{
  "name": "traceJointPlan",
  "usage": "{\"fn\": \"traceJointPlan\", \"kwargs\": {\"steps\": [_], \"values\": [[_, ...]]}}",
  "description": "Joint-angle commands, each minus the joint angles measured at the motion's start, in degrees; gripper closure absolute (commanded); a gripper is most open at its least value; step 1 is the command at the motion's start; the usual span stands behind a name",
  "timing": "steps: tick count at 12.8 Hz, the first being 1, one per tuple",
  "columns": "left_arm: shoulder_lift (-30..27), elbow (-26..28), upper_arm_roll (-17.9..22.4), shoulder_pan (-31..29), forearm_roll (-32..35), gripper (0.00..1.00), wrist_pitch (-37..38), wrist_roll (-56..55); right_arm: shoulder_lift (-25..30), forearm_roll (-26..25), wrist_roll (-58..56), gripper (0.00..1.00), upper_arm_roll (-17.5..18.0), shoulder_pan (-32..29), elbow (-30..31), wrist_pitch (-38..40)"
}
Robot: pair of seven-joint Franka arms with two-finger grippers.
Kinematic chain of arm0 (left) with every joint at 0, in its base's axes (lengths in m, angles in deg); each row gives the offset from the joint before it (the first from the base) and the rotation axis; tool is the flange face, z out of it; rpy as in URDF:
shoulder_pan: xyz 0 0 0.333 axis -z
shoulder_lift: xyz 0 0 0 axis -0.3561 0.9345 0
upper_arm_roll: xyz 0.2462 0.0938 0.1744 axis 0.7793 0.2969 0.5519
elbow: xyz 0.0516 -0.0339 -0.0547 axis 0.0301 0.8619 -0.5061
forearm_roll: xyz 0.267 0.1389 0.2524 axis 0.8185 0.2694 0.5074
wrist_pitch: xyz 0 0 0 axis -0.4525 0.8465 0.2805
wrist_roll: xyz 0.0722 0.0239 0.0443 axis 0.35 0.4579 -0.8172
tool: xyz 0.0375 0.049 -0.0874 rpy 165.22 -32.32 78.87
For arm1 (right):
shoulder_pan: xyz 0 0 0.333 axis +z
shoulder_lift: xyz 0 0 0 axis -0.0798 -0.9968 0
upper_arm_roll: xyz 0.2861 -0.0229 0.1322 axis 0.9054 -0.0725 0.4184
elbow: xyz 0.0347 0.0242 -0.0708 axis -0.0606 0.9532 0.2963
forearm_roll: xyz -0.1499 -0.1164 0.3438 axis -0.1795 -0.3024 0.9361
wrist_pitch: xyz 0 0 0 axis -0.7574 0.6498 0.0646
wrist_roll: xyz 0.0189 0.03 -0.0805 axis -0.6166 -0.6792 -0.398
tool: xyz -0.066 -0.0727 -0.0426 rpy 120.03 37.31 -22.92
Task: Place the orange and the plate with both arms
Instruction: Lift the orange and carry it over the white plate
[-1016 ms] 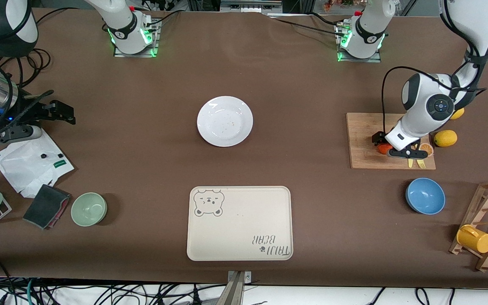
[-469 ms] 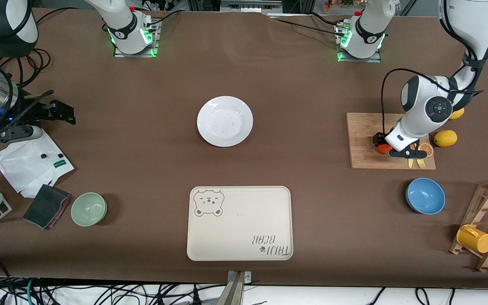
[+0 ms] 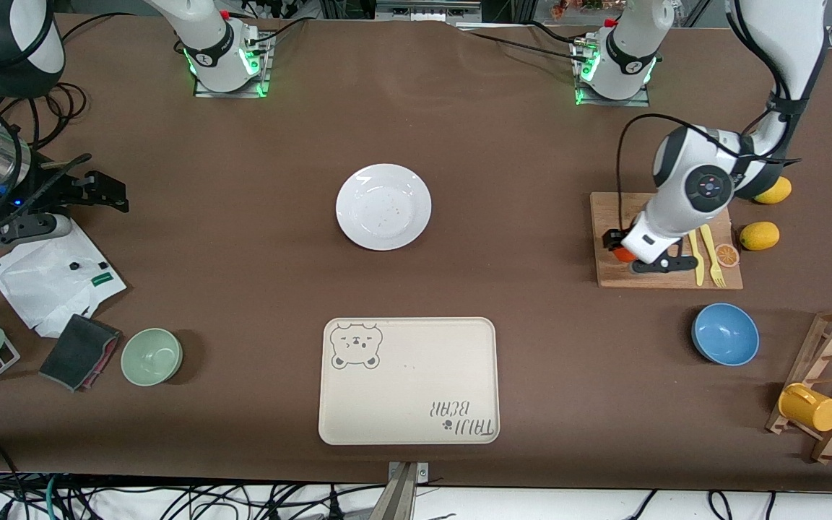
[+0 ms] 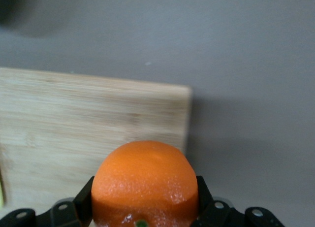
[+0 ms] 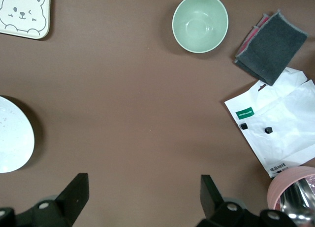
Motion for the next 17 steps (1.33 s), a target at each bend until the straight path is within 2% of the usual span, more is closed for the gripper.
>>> {"fn": "traceJointPlan", "kwargs": {"steps": [1, 6, 8, 10, 12, 15, 17], "values": [[3.1, -12.0, -7.3, 2.7, -1.2, 0.70, 12.6, -15.7, 0.3, -0.4, -0.5, 0.00, -0.1, 0.1, -0.1, 0.7], [15.6, -29.3, -8.4, 20.8, -3.8, 0.70, 13.5, -42.3, 0.3, -0.4, -0.5, 0.00, -0.1, 0.1, -0.1, 0.7], [19.6, -34.7, -8.4, 26.9, -6.3, 0.70, 13.2, -49.4, 0.3, -0.4, -0.5, 0.00, -0.1, 0.1, -0.1, 0.7], [21.6, -37.0, -8.3, 32.2, -8.3, 0.70, 12.4, -55.9, 0.3, -0.3, -0.5, 0.00, -0.1, 0.1, -0.1, 0.6], [23.8, -37.1, -8.2, 35.6, -7.8, 0.70, 6.6, -64.4, 0.3, -0.3, -0.5, 0.00, -0.1, 0.0, -0.1, 0.6], [27.8, -36.8, -7.7, 39.0, -7.5, 0.70, -1.2, -65.6, 0.3, -0.3, -0.5, 0.00, -0.1, 0.0, -0.1, 0.6], [29.6, -36.7, -4.3, 42.8, -6.0, 0.68, -2.1, -65.8, 0.3, -0.3, -0.5, 0.00, -0.2, 0.0, 0.0, 0.7]]}}
